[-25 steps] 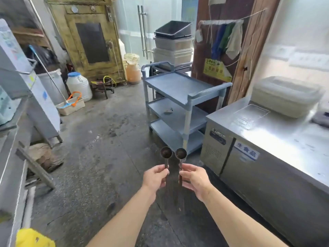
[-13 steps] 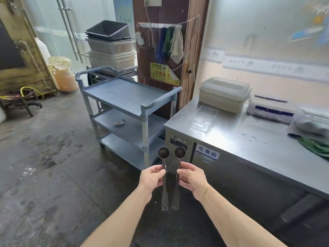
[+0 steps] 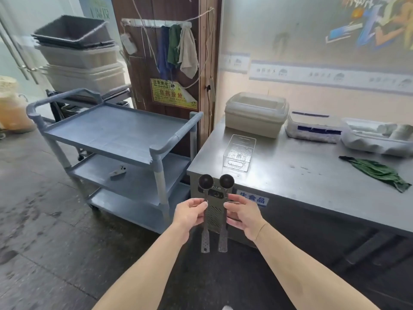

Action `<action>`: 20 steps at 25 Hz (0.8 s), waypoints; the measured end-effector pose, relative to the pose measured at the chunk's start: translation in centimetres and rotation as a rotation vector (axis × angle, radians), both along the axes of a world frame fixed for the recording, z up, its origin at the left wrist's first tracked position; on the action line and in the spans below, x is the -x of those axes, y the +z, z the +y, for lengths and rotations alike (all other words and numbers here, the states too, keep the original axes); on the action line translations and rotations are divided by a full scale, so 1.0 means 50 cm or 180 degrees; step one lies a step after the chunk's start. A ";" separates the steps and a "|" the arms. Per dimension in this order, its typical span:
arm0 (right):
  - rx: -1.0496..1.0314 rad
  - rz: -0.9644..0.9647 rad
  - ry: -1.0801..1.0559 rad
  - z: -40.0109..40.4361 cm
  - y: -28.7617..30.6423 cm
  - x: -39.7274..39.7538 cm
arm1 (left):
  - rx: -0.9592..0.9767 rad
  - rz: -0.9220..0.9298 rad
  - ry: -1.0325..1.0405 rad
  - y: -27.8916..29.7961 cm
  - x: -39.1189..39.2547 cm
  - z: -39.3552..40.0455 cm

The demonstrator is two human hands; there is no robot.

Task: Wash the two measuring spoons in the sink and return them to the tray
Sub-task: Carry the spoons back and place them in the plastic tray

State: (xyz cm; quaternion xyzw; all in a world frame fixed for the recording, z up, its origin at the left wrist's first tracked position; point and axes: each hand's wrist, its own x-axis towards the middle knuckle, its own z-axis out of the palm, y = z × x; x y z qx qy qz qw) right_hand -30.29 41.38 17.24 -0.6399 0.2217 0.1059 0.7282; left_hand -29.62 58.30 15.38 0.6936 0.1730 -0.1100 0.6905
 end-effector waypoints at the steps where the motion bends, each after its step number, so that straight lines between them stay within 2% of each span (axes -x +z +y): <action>1: -0.0014 0.0007 -0.0019 -0.003 -0.005 -0.027 | 0.0000 -0.0006 -0.0044 -0.002 -0.028 -0.005; 12: -0.0206 0.0000 -0.0239 -0.082 -0.026 -0.384 | 0.0112 0.0112 -0.0240 0.003 -0.398 -0.087; 20: -0.0031 0.0055 -0.0347 -0.143 -0.030 -0.581 | 0.0003 0.0184 -0.0427 -0.008 -0.629 -0.147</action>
